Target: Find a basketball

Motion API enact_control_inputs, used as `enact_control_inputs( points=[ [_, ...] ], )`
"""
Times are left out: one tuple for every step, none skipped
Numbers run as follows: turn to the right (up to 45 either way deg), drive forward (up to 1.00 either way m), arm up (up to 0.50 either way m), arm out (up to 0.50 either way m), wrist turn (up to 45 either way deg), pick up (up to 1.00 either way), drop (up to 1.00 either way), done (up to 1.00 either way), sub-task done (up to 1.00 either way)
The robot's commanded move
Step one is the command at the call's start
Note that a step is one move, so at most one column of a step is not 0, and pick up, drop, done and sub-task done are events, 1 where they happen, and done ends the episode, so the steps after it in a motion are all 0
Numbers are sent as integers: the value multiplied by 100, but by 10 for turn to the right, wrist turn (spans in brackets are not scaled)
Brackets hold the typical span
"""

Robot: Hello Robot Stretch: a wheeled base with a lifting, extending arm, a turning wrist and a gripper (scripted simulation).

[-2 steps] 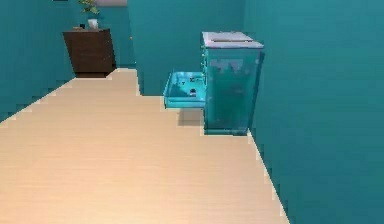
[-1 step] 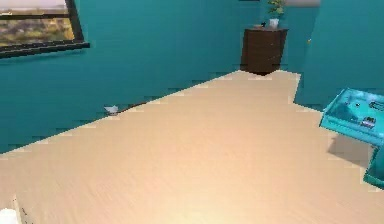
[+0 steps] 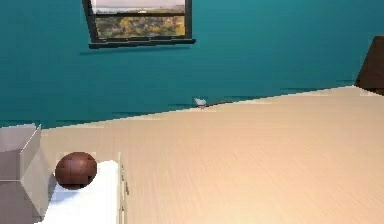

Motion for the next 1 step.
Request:
enact_control_inputs(
  points=[
    [0, 15, 0, 0, 0, 0, 0, 0, 0]
  ],
)
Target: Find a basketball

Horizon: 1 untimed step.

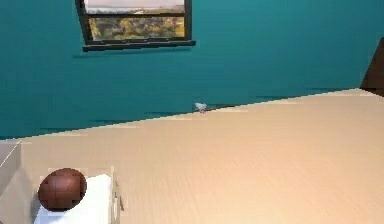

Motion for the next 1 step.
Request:
enact_control_inputs(
  points=[
    [-390, 0, 0, 0, 0, 0, 0, 0, 0]
  ],
)
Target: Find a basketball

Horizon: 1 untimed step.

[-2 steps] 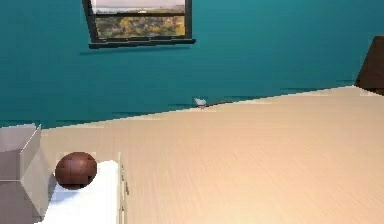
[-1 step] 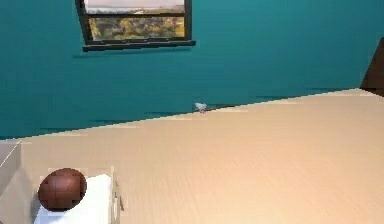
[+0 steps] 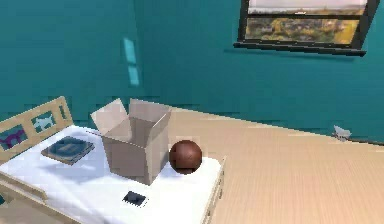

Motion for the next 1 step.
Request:
enact_control_inputs(
  points=[
    [0, 0, 0, 0, 0, 0, 0, 100, 0]
  ],
)
